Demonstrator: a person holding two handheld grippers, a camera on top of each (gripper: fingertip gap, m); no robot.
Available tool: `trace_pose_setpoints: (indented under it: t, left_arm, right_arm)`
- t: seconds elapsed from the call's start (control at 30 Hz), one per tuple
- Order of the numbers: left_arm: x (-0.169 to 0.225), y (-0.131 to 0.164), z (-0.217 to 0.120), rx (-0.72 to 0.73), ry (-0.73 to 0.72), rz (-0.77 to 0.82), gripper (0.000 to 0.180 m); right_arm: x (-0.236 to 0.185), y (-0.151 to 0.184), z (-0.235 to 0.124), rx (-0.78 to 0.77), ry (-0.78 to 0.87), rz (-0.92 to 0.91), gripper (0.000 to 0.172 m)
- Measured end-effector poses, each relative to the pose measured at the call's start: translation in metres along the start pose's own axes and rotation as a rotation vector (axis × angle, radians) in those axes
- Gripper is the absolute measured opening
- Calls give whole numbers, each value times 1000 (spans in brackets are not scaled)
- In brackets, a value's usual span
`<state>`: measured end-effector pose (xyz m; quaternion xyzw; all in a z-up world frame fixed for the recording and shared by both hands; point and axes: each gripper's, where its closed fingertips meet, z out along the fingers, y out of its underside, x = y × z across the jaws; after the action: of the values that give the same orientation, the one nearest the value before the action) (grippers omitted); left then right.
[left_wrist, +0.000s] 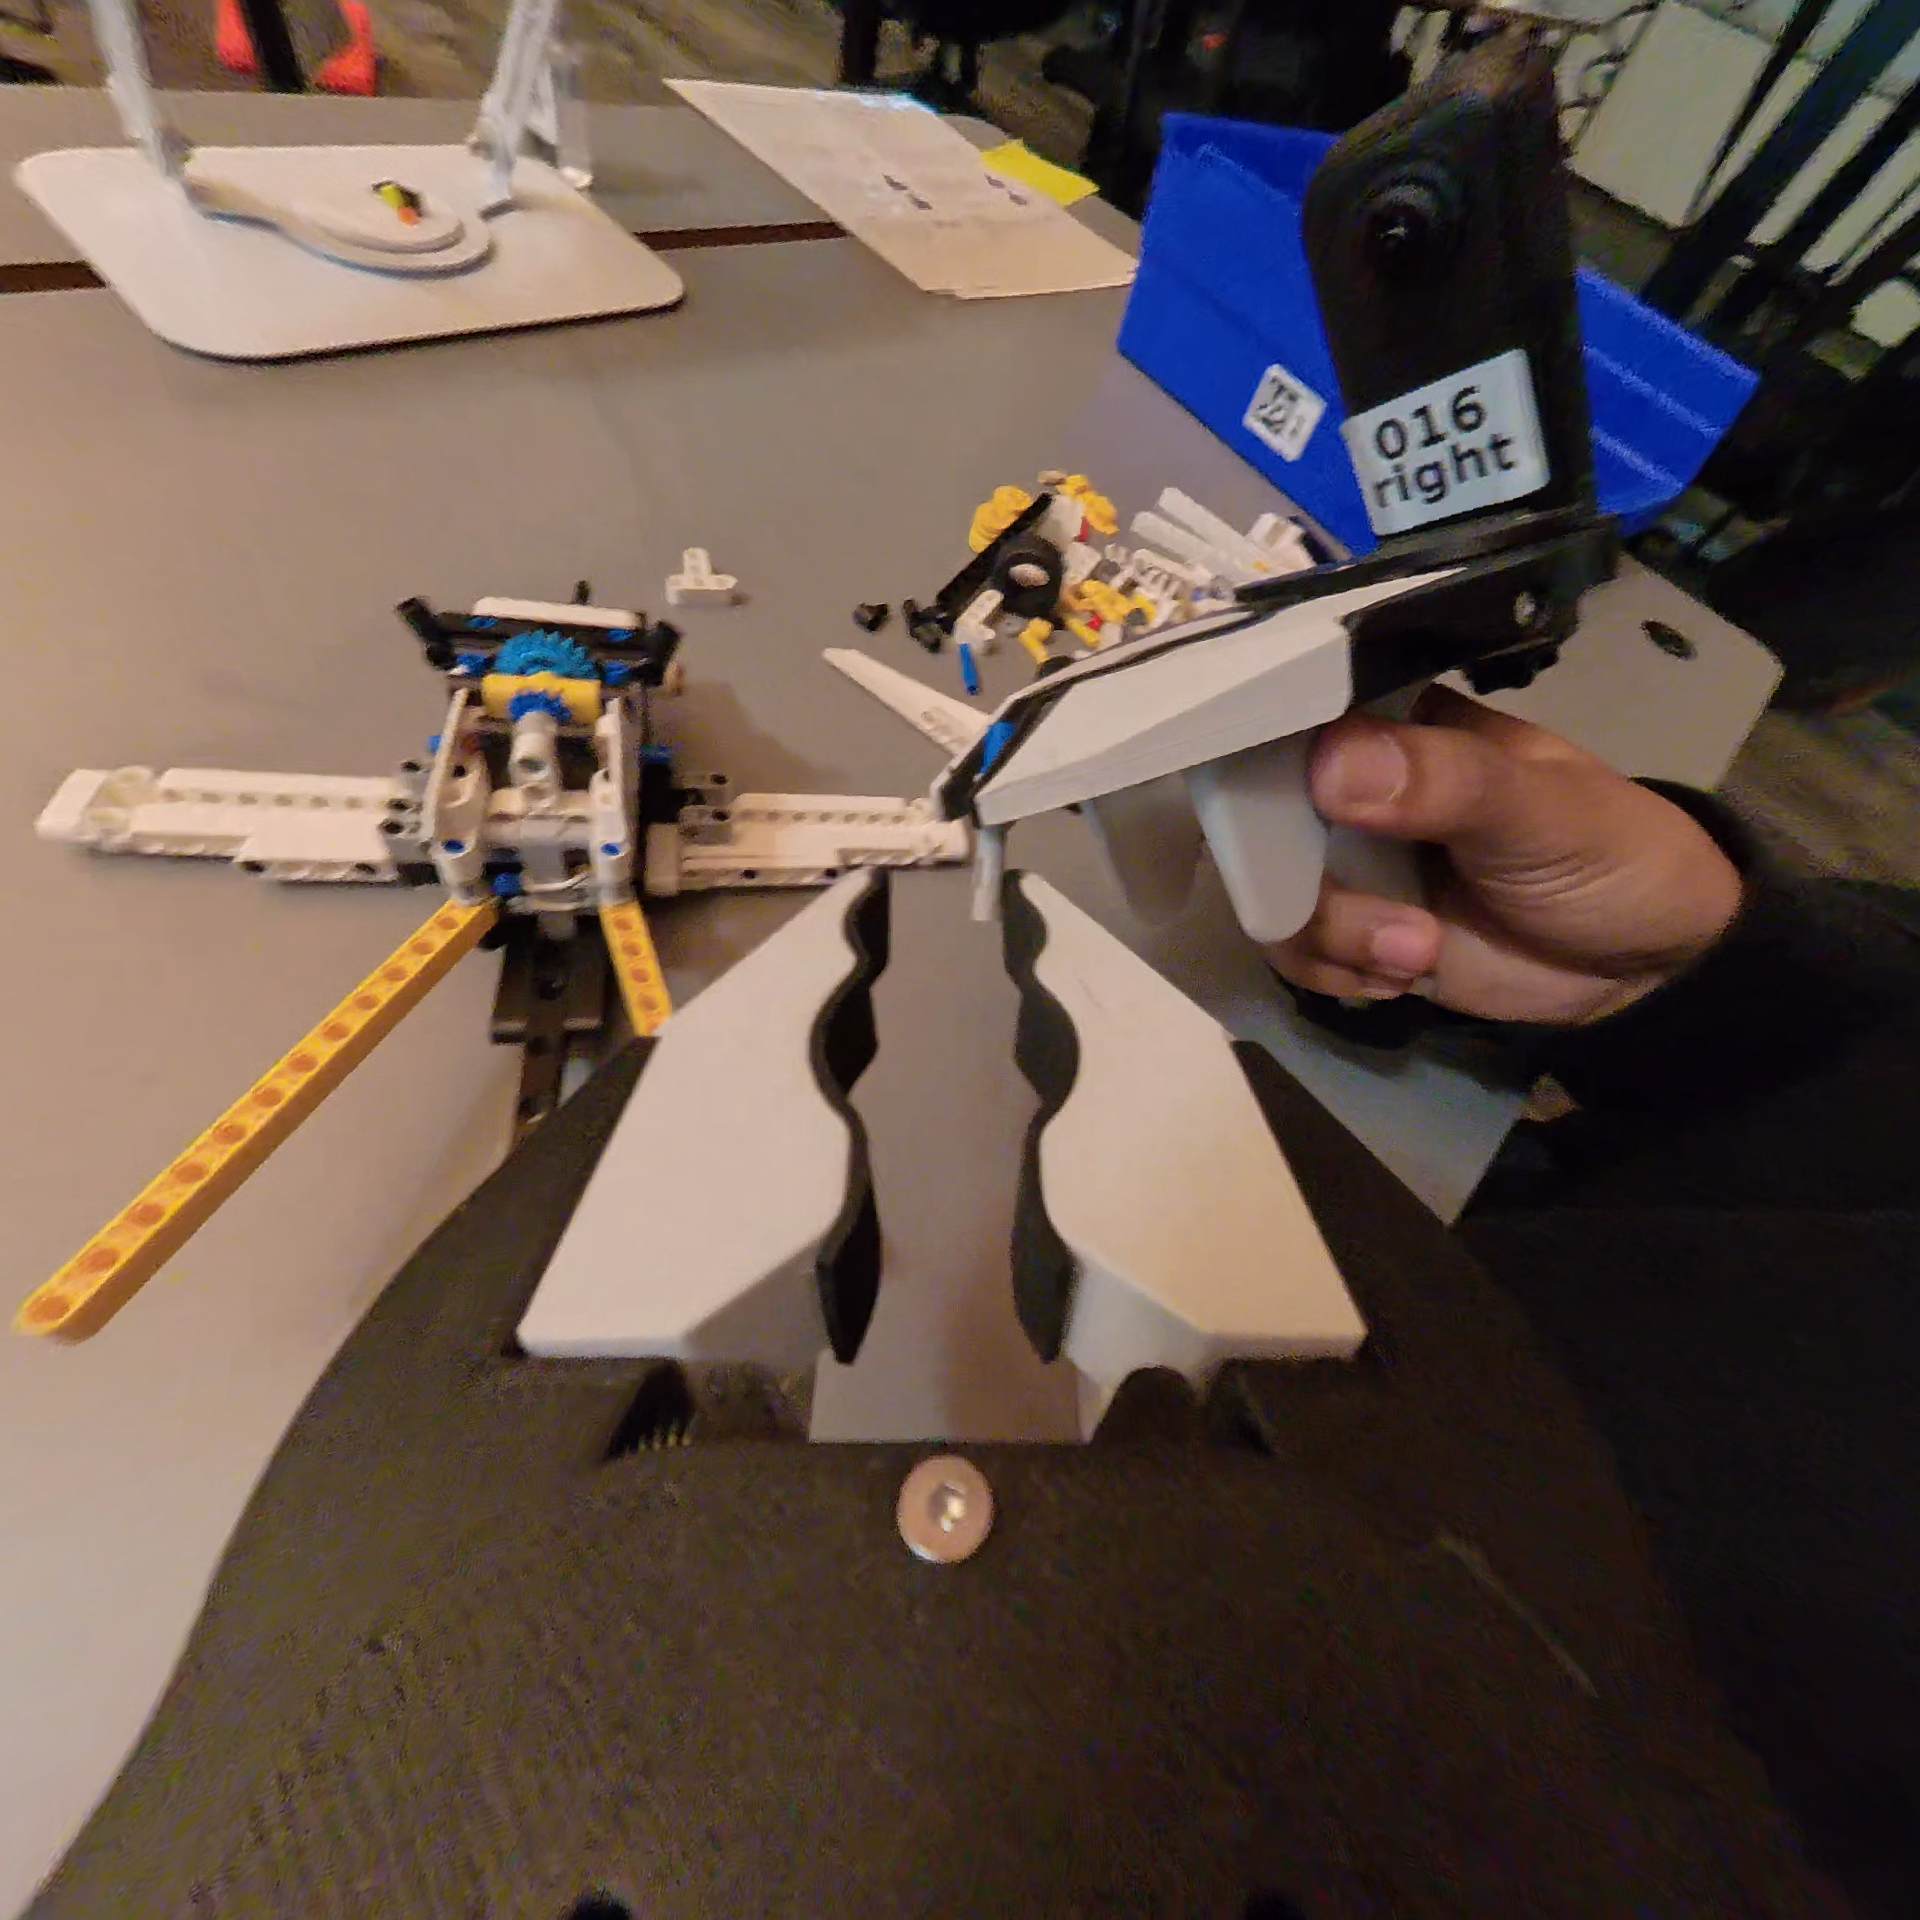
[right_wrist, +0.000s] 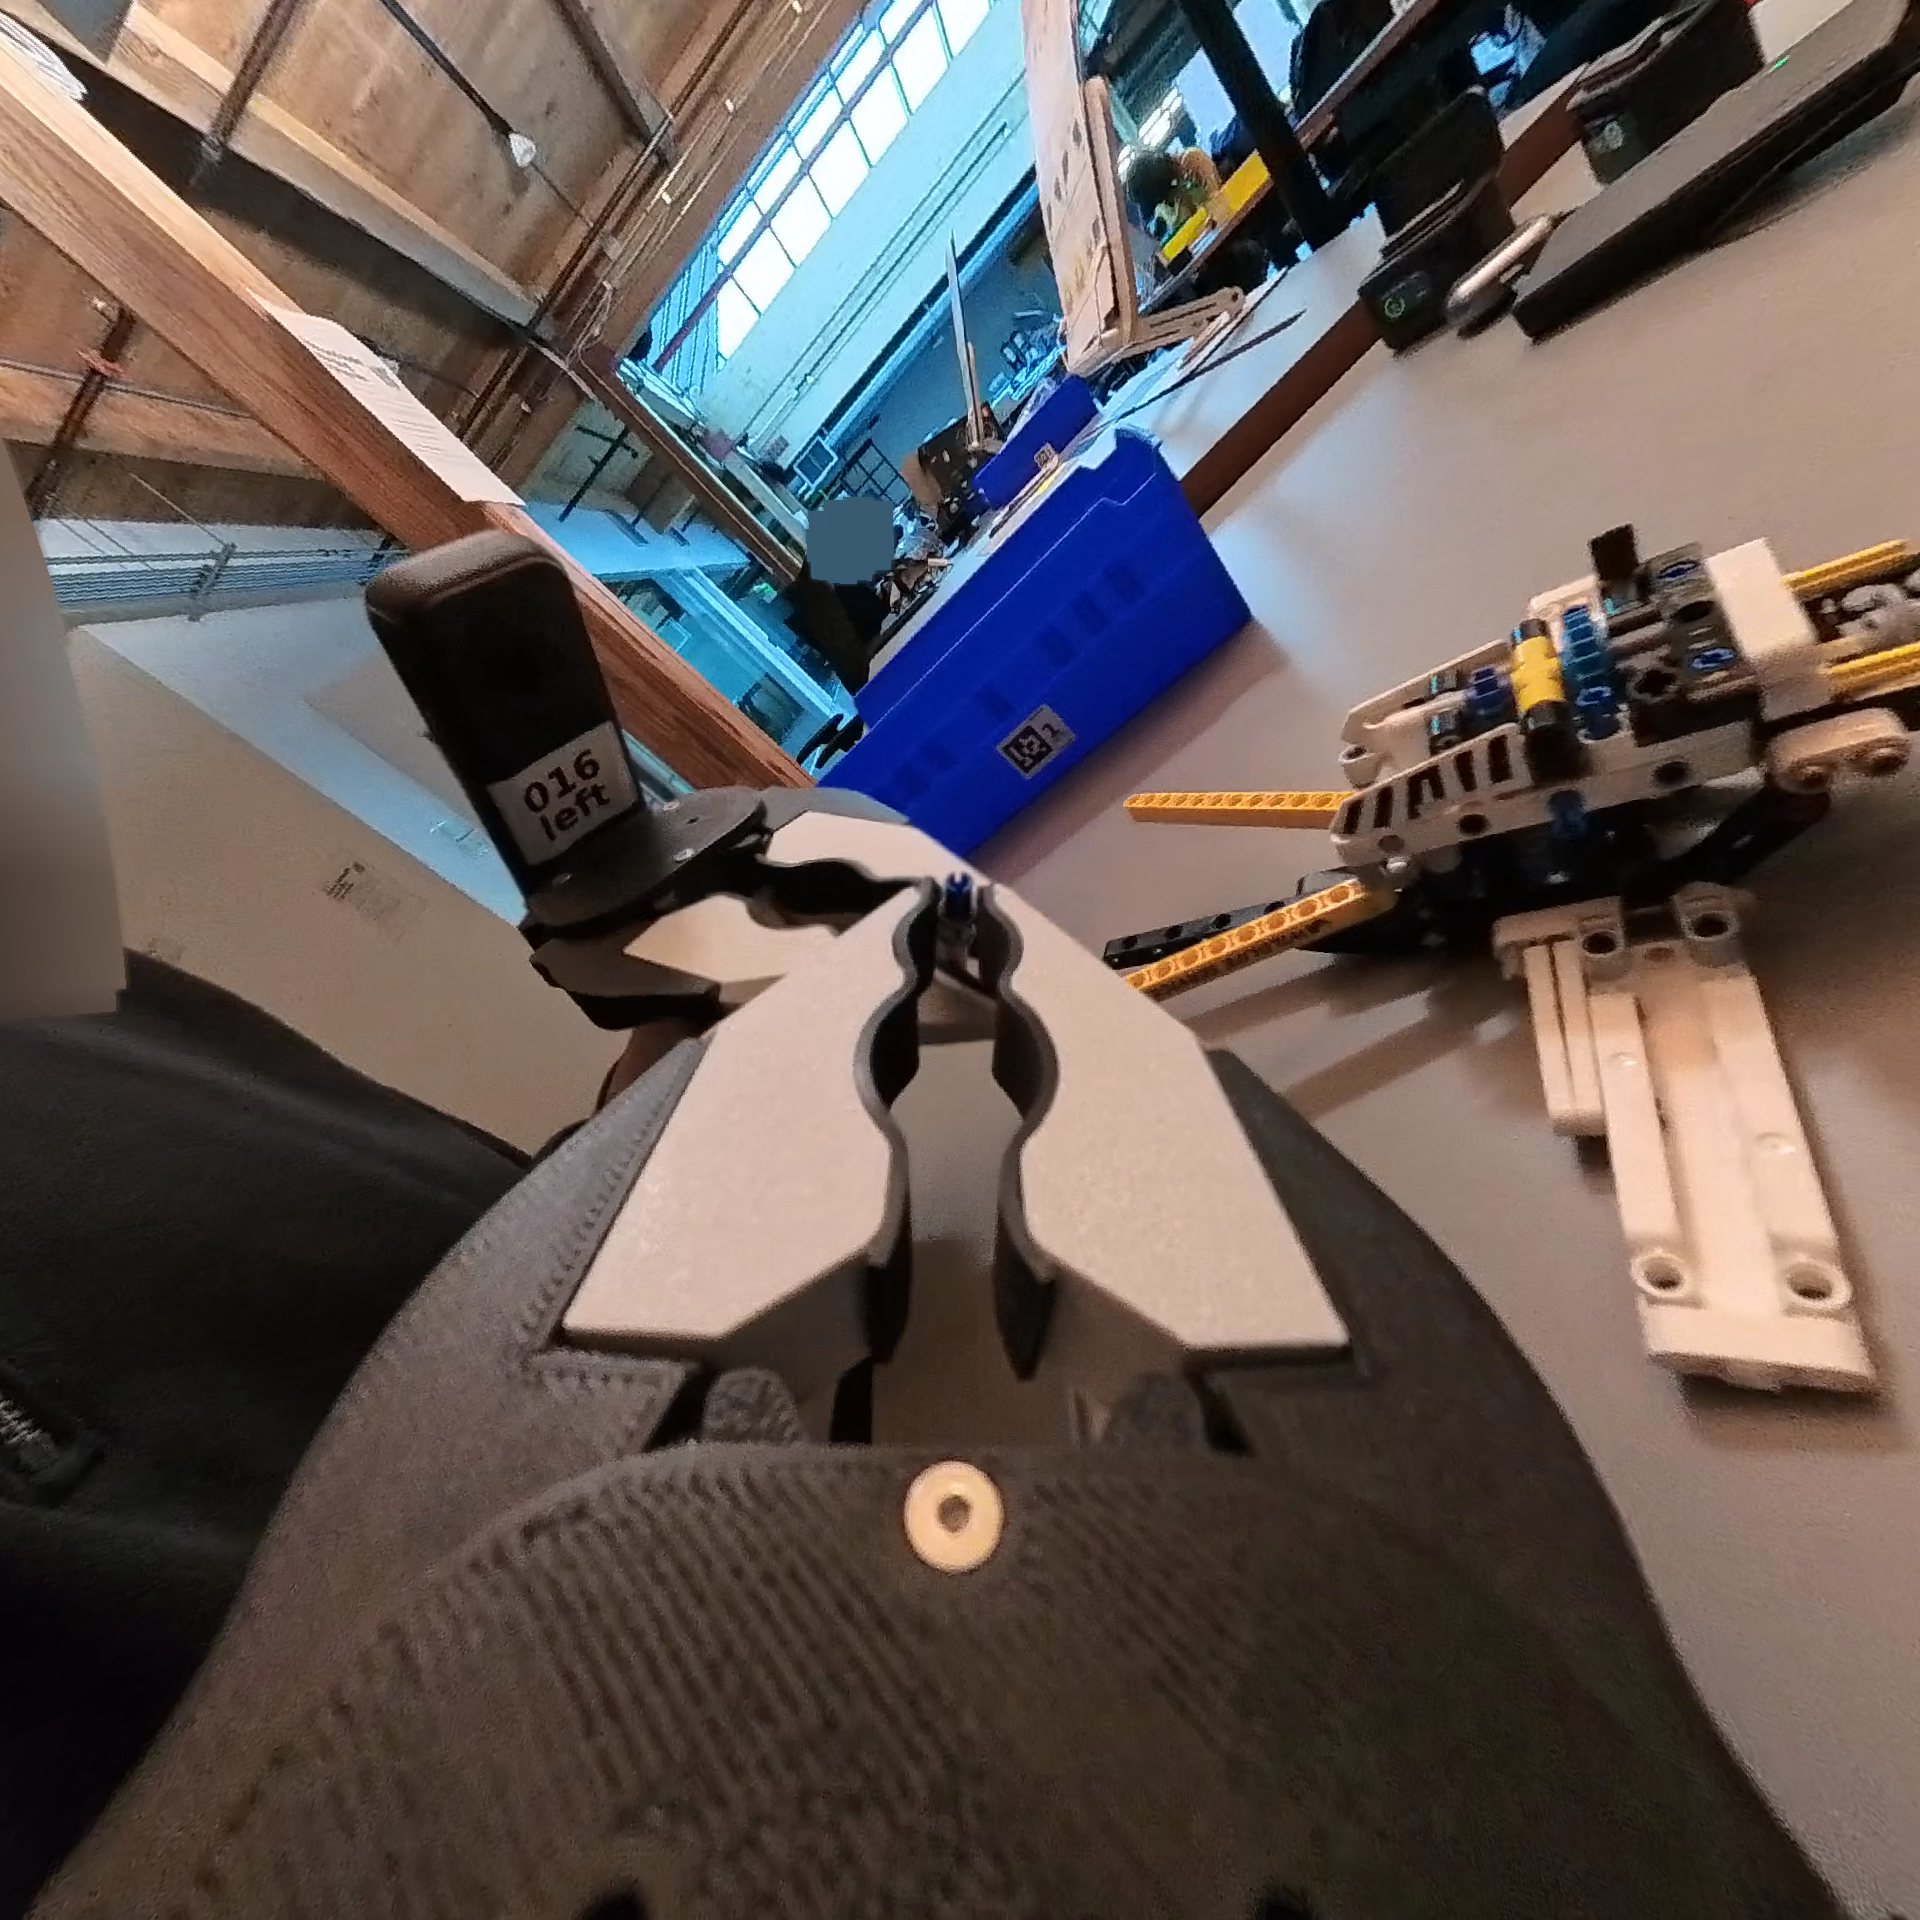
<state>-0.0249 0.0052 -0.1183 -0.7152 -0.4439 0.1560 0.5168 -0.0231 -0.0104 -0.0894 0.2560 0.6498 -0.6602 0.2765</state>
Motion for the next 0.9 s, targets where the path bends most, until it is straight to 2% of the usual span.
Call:
trace_pose_setpoints:
  t: [0.07, 0.1, 0.2, 0.23, 0.3, 0.47, 0.53, 0.6, 0.77, 0.8, 0.83, 0.9]
  left_arm:
    - [11, -6, 2, 21, 51, 1, 2]
    - [14, -8, 4, 24, 65, 3, 1]
    - [16, -4, 11, -12, 46, 18, 1]
    - [17, -4, 12, -6, 49, 14, 1]
    - [21, -7, 13, 14, 72, -6, 1]
    - [24, -11, 18, 17, 74, -4, 1]
    - [26, -12, 20, 12, 83, -3, 1]
    - [28, -13, 22, 9, 86, 0, 1]
    - [32, -13, 25, 2, 113, -35, 2]
    - [33, -14, 26, 4, 116, -45, 2]
    - [35, -14, 27, -1, 123, -47, 1]
    - [41, 1, 29, -81, 144, -31, 2]
  right_arm:
    - [1, -2, -6, 14, 14, -12, 5]
    - [1, -4, -9, 20, 14, -13, 6]
    - [4, -13, -20, 74, 13, -4, 28]
    - [5, -20, -25, 114, 6, 10, 29]
    - [7, -28, -35, 163, -19, 46, 27]
    - [8, -22, -36, 138, -67, 92, 24]
    - [5, -19, -34, 136, -92, 99, 19]
    - [4, -18, -32, 133, -110, 99, 2]
    - [7, -21, -36, 161, -84, 80, 0]
    - [7, -25, -38, 186, -67, 75, 2]
    - [10, -41, -49, 291, -43, 84, 1]
    - [22, -86, -93, 518, -14, 114, 1]
